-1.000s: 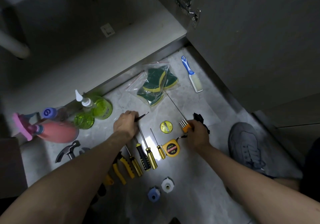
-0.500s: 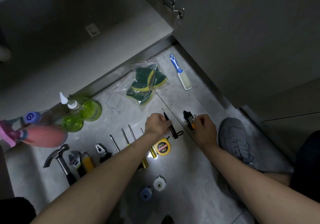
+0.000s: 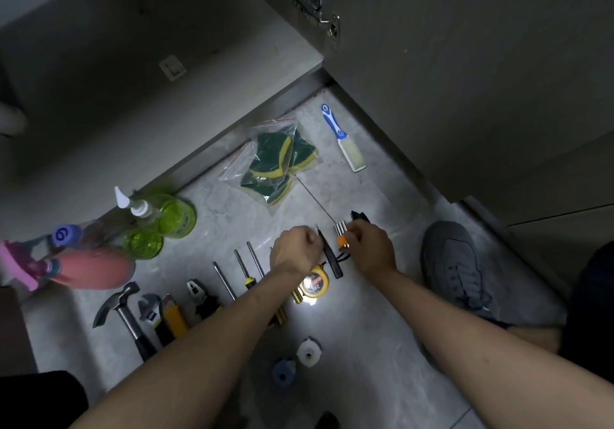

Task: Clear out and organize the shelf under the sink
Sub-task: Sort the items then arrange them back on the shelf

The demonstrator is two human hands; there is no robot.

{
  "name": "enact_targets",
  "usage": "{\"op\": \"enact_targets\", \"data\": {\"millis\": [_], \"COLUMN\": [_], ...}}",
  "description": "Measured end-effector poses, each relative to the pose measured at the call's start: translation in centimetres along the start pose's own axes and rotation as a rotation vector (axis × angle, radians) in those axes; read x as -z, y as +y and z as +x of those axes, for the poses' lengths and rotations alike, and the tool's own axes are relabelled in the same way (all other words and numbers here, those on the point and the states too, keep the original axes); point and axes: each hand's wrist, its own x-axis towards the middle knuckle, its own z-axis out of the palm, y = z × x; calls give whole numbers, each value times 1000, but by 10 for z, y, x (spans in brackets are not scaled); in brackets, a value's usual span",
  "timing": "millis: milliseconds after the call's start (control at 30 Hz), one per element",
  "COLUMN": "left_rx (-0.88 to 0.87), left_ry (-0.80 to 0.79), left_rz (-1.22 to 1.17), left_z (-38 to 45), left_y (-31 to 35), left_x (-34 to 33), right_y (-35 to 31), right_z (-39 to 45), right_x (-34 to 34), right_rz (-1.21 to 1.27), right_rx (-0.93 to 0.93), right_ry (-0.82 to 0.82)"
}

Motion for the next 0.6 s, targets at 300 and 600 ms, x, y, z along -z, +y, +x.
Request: {"op": "enact_targets", "data": {"millis": [300,600], "left_rx": [99,126], "left_ry": [42,78], "left_rz": [87,29], "left_z": [-45,-56], "left_y": [-66,-90], "left_x": [39,37], "right_y": [-18,21], "right_z": [13,10], "right_x": [-2,29], "right_rz": [-344,-287], "right_rx": [135,-118], "right_ry": [-51,-12]}}
